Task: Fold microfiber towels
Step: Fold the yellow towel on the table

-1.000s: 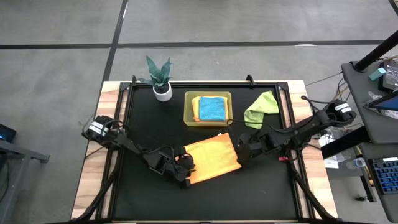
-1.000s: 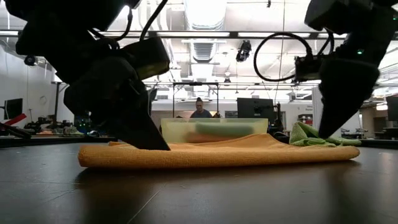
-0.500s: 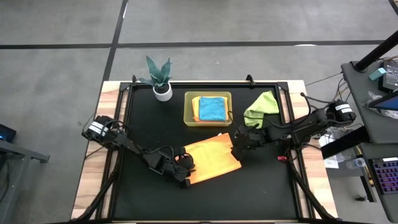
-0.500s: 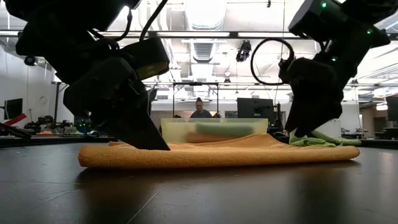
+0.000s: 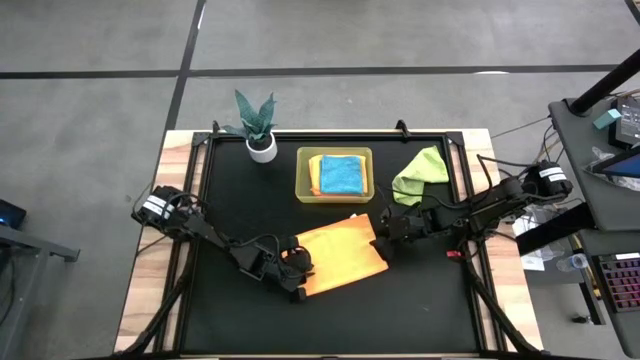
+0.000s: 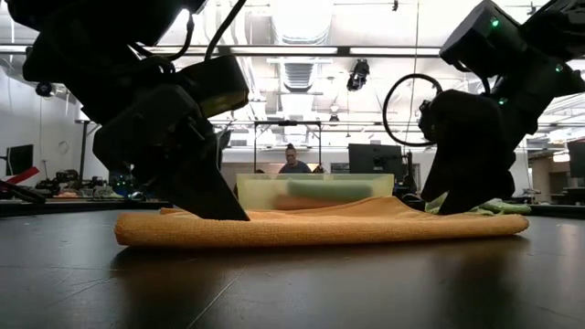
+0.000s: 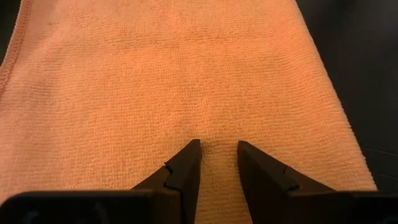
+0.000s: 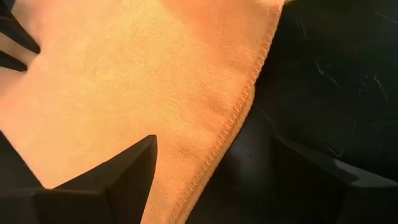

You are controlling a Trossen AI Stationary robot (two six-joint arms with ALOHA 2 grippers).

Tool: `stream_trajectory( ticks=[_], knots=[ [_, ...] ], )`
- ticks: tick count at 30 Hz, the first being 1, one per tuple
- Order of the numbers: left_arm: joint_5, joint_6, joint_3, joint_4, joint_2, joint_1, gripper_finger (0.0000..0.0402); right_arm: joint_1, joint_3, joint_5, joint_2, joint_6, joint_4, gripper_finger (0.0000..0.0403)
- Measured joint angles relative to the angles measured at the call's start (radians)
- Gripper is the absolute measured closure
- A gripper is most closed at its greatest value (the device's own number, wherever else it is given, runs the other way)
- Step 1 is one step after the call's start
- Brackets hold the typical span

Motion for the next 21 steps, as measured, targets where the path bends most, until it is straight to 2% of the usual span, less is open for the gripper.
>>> stream_trajectory(
  ticks=[10, 14, 17, 21],
  knots=[
    [-0.017, 0.0, -0.001, -0.002, 0.0, 0.0, 0.0309, 0.005, 0.0, 0.024, 0.035, -0.005, 0.02, 0.0111],
    [-0.02, 0.003, -0.003, 0.011, 0.0, 0.0, 0.0309, 0.022, 0.003, 0.028, 0.127, -0.014, 0.168, 0.0115],
    [-0.02, 0.004, -0.003, 0.014, 0.001, 0.0, 0.0309, 0.024, 0.01, -0.02, 0.174, -0.025, 0.274, 0.0118],
    [-0.021, 0.005, -0.003, 0.016, 0.001, 0.0, 0.0309, 0.024, 0.033, -0.048, 0.201, -0.048, 0.296, 0.0125]
  ],
)
